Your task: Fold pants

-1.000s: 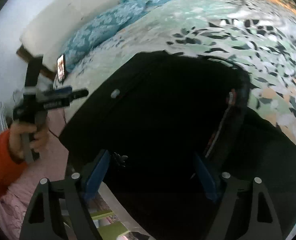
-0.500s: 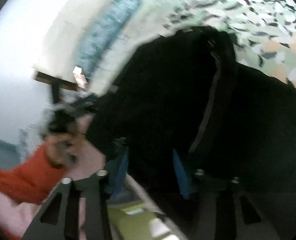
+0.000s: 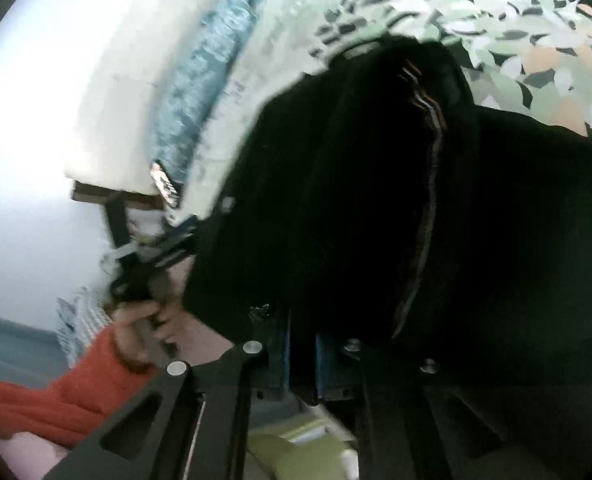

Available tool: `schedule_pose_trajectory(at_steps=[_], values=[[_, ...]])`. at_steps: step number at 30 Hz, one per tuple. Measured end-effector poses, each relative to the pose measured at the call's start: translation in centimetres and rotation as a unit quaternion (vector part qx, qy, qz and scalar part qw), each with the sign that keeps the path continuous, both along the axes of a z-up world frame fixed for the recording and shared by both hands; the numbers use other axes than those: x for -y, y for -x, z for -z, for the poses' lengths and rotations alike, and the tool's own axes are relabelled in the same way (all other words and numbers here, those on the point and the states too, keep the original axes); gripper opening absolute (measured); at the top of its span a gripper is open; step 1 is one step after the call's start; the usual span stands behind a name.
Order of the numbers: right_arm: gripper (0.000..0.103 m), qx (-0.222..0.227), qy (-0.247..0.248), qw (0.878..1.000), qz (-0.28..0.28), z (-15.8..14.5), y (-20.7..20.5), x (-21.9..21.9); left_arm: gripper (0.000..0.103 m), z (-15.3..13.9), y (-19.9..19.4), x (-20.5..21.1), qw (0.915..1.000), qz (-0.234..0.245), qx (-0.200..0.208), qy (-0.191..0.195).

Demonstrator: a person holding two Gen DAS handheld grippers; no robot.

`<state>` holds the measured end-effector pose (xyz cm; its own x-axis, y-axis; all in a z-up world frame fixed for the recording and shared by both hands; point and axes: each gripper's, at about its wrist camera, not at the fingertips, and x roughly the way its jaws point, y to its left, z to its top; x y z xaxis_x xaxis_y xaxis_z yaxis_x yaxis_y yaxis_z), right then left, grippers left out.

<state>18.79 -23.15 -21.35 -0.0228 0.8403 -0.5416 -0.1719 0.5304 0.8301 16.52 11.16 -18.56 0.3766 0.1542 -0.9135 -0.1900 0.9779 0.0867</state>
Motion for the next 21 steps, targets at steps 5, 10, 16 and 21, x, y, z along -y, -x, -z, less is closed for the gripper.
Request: schedule_pose_trajectory(at_steps=[5, 10, 16, 21], values=[[0.009, 0.054, -0.119, 0.990, 0.060, -6.9, 1.1, 2.4, 0.094, -0.3, 0.2, -0.8, 0.9997, -0.014, 0.004, 0.022], [0.009, 0.098, -0.126, 0.984, 0.073, -11.8, 1.6, 5.0, 0.094, -0.5, 0.4, -0.2, 0.9997, -0.004, 0.006, 0.024], [0.009, 0.087, -0.041, 0.989, 0.110, -10.8, 2.6, 11.3, 0.094, -0.8, 0.7, 0.9, 0.9997, 0.018, 0.010, 0.016], [0.009, 0.066, -0.030, 0.985, 0.158, -8.6, 3.9, 15.9, 0.094, -0.7, 0.8, 1.8, 0.9994, 0.035, 0.009, 0.000]])
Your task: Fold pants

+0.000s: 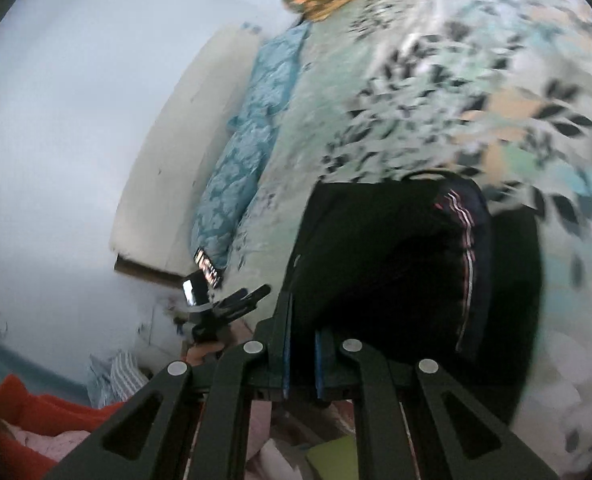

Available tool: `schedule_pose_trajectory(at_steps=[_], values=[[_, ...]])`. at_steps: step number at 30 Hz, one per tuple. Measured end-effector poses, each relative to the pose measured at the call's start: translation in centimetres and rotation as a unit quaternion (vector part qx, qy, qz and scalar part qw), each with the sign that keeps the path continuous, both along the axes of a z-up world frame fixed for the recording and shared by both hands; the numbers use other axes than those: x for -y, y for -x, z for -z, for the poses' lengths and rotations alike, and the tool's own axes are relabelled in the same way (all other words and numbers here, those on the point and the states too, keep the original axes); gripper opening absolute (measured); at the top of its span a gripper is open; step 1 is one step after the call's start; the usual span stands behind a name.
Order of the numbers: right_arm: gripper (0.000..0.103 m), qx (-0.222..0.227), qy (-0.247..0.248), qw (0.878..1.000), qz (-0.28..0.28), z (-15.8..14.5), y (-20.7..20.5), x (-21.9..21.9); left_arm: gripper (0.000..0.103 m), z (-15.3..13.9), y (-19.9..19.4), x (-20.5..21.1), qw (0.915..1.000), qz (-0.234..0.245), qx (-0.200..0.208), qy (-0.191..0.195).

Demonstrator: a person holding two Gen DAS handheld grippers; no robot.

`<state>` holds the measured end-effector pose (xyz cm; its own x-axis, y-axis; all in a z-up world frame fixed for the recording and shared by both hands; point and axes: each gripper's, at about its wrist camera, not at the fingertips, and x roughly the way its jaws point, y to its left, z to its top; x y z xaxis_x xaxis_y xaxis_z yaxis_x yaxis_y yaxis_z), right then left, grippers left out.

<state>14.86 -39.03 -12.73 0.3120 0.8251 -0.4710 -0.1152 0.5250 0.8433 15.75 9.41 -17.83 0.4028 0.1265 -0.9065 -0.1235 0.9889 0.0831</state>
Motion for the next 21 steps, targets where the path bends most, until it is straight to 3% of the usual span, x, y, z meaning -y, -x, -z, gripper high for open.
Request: schedule_pose_trajectory(at_steps=[5, 8, 10, 13, 14, 17, 18, 19, 20, 21], values=[[0.009, 0.009, 0.017, 1.000, 0.013, -0.6, 0.7, 1.9, 0.094, 0.2, 0.2, 0.5, 0.9999, 0.008, -0.006, -0.009], [0.009, -0.010, 0.034, 0.999, 0.028, 0.5, 1.3, 3.2, 0.094, 0.0, 0.3, 0.8, 0.9998, 0.013, -0.002, -0.016], [0.009, -0.036, 0.092, 0.995, 0.028, 1.9, 1.4, 3.7, 0.094, -0.1, 0.4, 0.9, 0.9997, 0.016, 0.001, -0.018], [0.009, -0.083, 0.254, 0.963, -0.026, 5.3, 1.3, 1.7, 0.094, -0.4, 0.4, 1.6, 0.9996, 0.023, 0.000, -0.015], [0.010, -0.084, 0.284, 0.954, -0.041, 6.1, 1.3, 0.8, 0.094, -0.6, 0.5, 2.1, 0.9995, 0.029, 0.002, -0.011], [0.013, -0.078, 0.306, 0.948, -0.033, 6.0, 0.7, -0.3, 0.094, -2.2, 1.0, 4.5, 0.9975, 0.065, 0.023, 0.012], [0.016, -0.073, 0.317, 0.945, -0.031, 5.7, 0.6, -0.5, 0.094, -2.8, 1.2, 5.3, 0.9962, 0.079, 0.031, 0.023], [0.026, -0.070, 0.325, 0.943, -0.032, 5.4, 0.5, -0.6, 0.094, -3.4, 1.5, 6.5, 0.9935, 0.099, 0.042, 0.037], [0.043, -0.071, 0.329, 0.941, -0.033, 5.2, 0.5, -0.4, 0.094, -3.9, 1.7, 7.8, 0.9902, 0.122, 0.050, 0.048], [0.048, -0.074, 0.333, 0.939, -0.031, 4.9, 0.4, -0.1, 0.094, -4.1, 1.9, 8.9, 0.9872, 0.141, 0.054, 0.052]])
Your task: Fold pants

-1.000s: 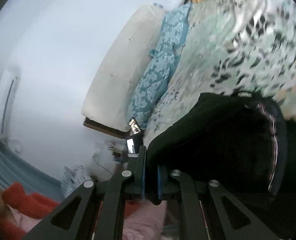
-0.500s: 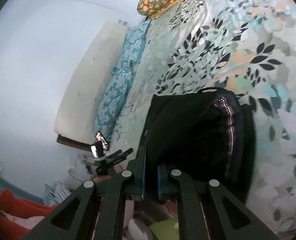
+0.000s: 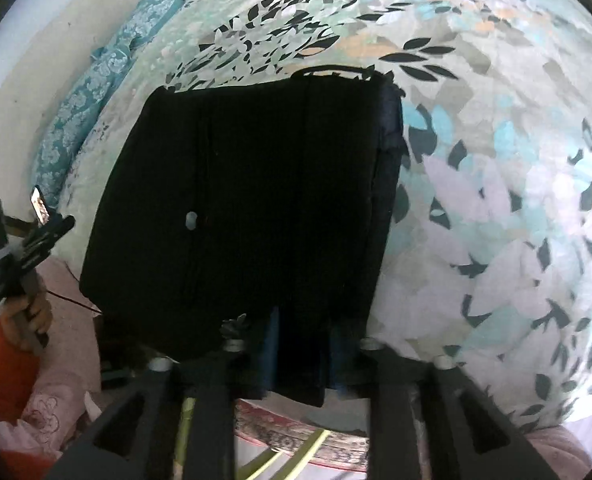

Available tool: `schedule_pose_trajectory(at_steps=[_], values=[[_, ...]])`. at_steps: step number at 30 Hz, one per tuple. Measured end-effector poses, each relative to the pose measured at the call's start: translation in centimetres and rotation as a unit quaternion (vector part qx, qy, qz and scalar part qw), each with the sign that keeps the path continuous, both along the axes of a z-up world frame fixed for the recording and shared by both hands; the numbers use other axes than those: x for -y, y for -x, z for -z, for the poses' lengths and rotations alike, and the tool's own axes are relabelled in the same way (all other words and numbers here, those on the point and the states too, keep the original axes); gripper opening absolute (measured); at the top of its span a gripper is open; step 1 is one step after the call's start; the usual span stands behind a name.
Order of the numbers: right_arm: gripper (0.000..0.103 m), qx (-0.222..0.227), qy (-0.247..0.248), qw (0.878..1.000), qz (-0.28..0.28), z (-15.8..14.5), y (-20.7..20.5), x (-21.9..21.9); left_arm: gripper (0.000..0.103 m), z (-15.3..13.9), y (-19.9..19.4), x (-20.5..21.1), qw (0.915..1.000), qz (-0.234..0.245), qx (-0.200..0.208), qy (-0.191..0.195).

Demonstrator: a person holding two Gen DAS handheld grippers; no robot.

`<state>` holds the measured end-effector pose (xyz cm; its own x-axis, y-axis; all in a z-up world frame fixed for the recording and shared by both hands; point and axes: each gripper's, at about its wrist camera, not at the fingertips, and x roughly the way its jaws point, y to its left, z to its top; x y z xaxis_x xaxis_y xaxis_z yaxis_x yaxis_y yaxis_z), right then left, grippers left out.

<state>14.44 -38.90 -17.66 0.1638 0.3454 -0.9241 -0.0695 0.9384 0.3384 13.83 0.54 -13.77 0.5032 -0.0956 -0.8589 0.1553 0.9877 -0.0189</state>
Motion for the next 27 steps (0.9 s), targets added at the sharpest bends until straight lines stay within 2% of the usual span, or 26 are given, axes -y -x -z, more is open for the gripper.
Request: schedule_pose_trajectory(at_steps=[1, 2, 5, 7, 9, 10, 12, 13, 14, 15, 17, 18, 22, 24, 27], values=[[0.052, 0.005, 0.010, 1.000, 0.005, -0.6, 0.2, 0.4, 0.094, 0.0, 0.3, 1.5, 0.9996, 0.027, 0.003, -0.004], [0.052, 0.021, 0.022, 1.000, 0.010, -1.6, 0.5, 0.9, 0.094, 0.1, 0.6, 3.0, 0.9986, 0.051, 0.005, -0.016], [0.052, 0.094, 0.029, 0.995, 0.023, -5.9, 0.9, 1.9, 0.094, 0.8, 1.7, 6.2, 0.9935, 0.106, 0.012, -0.039], [0.052, 0.143, 0.000, 0.989, 0.021, -8.2, -0.2, 1.3, 0.094, 1.3, 2.5, 7.7, 0.9898, 0.134, 0.016, -0.046], [0.052, 0.172, -0.057, 0.983, 0.015, -8.9, -2.1, 0.4, 0.094, 1.7, 2.8, 8.7, 0.9876, 0.147, 0.016, -0.052], [0.052, 0.166, -0.090, 0.982, 0.017, -8.0, -3.5, -0.1, 0.094, 2.0, 2.8, 9.0, 0.9871, 0.150, 0.013, -0.054], [0.052, 0.130, -0.082, 0.987, 0.036, -4.8, -5.5, -0.3, 0.094, 2.4, 2.6, 9.1, 0.9877, 0.148, 0.005, -0.052], [0.048, 0.100, -0.064, 0.991, 0.054, -2.4, -6.5, -0.1, 0.095, 2.5, 2.6, 9.0, 0.9882, 0.146, 0.002, -0.047], [0.039, 0.078, -0.060, 0.992, 0.074, -0.5, -7.1, 0.1, 0.095, 2.6, 2.5, 8.7, 0.9887, 0.145, -0.001, -0.038], [0.034, 0.065, -0.067, 0.990, 0.102, 1.0, -7.4, 0.8, 0.095, 2.7, 2.4, 8.6, 0.9892, 0.143, -0.004, -0.032], [0.033, 0.083, -0.085, 0.985, 0.124, 0.7, -7.1, 1.3, 0.095, 2.5, 2.4, 8.3, 0.9902, 0.137, -0.011, -0.024], [0.033, 0.102, -0.076, 0.984, 0.127, -0.6, -6.4, 1.3, 0.095, 2.4, 2.4, 8.2, 0.9907, 0.134, -0.013, -0.022], [0.034, 0.145, -0.021, 0.986, 0.078, -5.5, -1.6, -0.8, 0.095, 0.9, 2.4, 6.9, 0.9938, 0.109, -0.019, 0.007], [0.034, 0.138, -0.010, 0.989, 0.049, -6.3, 1.0, -2.7, 0.095, 0.4, 2.3, 6.3, 0.9951, 0.096, -0.024, 0.013], [0.035, 0.096, 0.017, 0.995, 0.010, -3.8, 5.0, -5.3, 0.095, 0.7, 2.1, 6.3, 0.9954, 0.086, -0.039, 0.018]])
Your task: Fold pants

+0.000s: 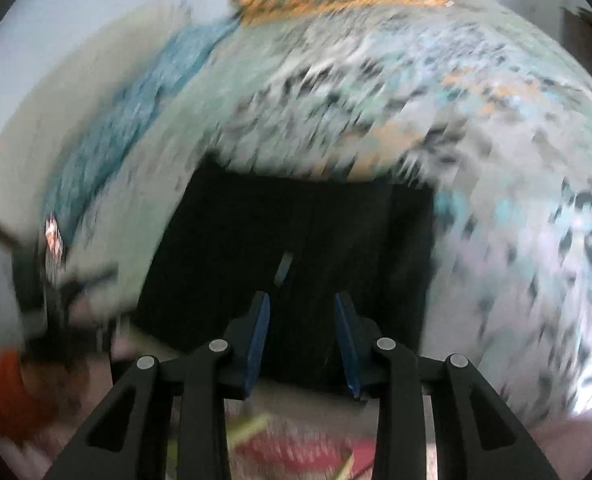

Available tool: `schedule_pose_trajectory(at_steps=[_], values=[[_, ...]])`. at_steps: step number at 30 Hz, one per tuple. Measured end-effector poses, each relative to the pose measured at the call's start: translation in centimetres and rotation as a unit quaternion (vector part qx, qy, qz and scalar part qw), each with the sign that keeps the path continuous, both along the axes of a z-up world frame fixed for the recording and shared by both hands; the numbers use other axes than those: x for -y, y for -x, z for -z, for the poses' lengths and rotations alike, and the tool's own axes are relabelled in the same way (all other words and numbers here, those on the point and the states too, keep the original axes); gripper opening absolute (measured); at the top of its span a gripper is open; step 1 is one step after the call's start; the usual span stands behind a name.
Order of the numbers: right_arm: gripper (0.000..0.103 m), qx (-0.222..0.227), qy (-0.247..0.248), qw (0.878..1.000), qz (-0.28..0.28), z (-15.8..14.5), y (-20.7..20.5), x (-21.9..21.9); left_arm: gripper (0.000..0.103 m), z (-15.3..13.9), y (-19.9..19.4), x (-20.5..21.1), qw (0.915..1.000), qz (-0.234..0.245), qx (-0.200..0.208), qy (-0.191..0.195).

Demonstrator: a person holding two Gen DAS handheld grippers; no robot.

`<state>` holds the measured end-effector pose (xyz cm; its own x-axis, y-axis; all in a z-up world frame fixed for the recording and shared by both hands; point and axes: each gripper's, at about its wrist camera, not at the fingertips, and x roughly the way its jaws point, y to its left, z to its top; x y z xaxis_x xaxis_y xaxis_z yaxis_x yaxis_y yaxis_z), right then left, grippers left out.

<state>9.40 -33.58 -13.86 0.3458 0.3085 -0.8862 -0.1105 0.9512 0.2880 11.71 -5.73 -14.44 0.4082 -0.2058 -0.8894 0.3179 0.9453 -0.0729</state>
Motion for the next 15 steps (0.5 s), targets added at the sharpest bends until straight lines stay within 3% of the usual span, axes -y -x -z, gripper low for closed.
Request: schedule_pose_trajectory(at_steps=[3, 9, 11, 15], values=[[0.035, -0.053, 0.013, 0.998, 0.012, 4.1, 1.8, -0.4, 0.095, 1.7, 0.2, 1.1, 0.9993, 0.013, -0.024, -0.025], [0.037, -0.002, 0.007, 0.999, 0.034, 0.3, 2.3, 0.6, 0.095, -0.9, -0.5, -0.2, 1.0000, 0.004, -0.006, -0.001], [0.053, 0.016, 0.001, 0.999, 0.048, -0.4, 1.8, 1.2, 0.095, -1.8, -2.9, -0.7, 0.9999, -0.011, 0.002, 0.009], [0.055, 0.024, -0.032, 0.996, 0.076, -0.9, 0.9, 1.8, 0.095, -2.8, -9.3, 0.1, 0.9993, -0.022, 0.018, 0.024]])
